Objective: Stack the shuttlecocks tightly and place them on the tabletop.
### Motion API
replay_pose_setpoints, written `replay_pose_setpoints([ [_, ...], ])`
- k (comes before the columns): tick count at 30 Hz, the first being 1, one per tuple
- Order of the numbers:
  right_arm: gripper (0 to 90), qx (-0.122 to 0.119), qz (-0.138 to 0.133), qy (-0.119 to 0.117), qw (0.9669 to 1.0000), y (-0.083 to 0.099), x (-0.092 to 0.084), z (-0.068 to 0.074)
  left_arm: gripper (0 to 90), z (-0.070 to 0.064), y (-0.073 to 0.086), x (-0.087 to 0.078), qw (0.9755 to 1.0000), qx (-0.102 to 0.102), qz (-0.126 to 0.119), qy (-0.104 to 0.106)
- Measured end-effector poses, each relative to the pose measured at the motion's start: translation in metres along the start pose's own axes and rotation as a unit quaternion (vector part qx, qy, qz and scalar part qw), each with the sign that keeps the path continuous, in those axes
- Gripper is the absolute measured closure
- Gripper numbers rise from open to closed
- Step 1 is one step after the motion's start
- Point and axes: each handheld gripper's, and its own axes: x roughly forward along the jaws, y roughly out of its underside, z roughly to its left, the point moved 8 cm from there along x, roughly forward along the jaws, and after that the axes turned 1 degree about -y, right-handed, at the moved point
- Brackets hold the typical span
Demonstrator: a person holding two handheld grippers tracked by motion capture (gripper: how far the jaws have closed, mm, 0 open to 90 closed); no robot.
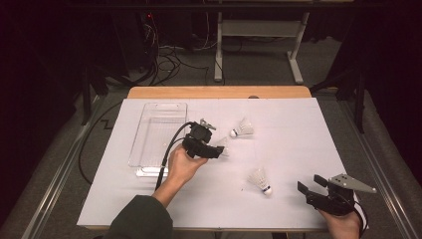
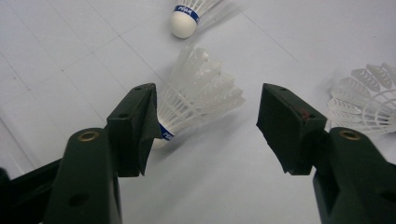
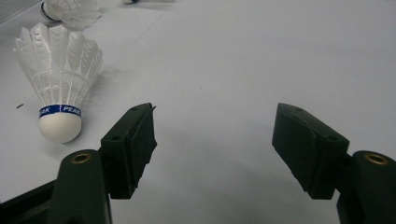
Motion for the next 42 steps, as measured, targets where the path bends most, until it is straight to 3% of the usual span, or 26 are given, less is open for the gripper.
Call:
replay_pose_setpoints([
  [42,30.6,-0.001,0.001,0.000,1.0000,0.000,0.000,0.001,39.3,-0.016,0.036,-0.019,0.9999,0.005,-0.010,0.011],
])
